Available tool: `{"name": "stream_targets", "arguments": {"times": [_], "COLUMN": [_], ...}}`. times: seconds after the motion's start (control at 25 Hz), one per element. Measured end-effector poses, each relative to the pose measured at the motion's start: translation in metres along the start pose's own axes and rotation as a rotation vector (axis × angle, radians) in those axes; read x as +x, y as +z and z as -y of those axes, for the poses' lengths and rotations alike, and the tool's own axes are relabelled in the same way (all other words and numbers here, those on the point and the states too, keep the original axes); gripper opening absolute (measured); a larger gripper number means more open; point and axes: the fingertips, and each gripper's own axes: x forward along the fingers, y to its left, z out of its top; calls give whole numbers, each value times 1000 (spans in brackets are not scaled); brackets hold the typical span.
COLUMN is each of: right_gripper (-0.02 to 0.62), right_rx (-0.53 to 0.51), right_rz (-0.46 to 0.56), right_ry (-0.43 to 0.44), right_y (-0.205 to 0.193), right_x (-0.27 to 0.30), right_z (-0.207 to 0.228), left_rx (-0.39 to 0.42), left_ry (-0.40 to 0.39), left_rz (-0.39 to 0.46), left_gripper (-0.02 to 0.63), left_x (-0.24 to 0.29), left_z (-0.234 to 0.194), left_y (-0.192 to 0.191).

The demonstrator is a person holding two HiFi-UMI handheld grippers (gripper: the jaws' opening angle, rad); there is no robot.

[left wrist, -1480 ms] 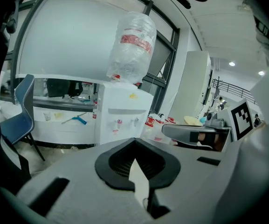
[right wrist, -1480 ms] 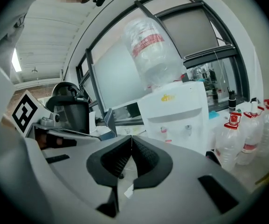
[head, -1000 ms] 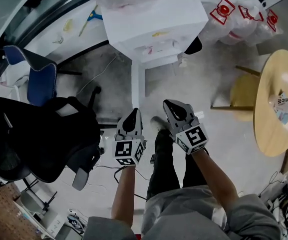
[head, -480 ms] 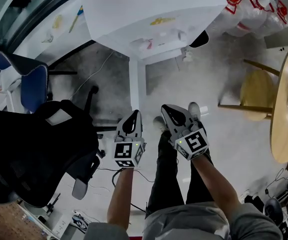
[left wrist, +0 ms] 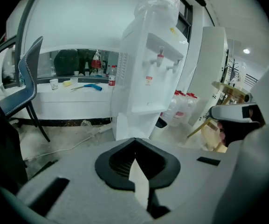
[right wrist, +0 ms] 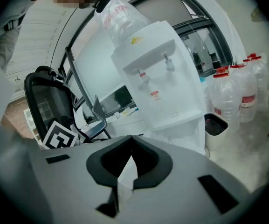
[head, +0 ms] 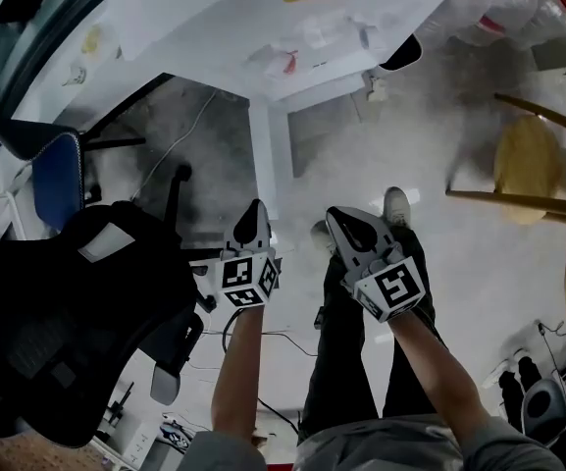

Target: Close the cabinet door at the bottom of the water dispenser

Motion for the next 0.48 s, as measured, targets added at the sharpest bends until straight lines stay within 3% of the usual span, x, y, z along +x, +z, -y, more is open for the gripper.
{"name": "stream_targets", "arguments": {"times": [0.48], "right_gripper": [9], "right_rx": [37], "right_rz": [1], "right_ry": [-40], "right_y": [-42], "right_x": [21], "right_z": [17], "left_rx": [-15], "left_ry": [50], "left_rz": [-106], "left_gripper": [8], "left_x": [51], "left_z": [-52], "left_y": [-59]}}
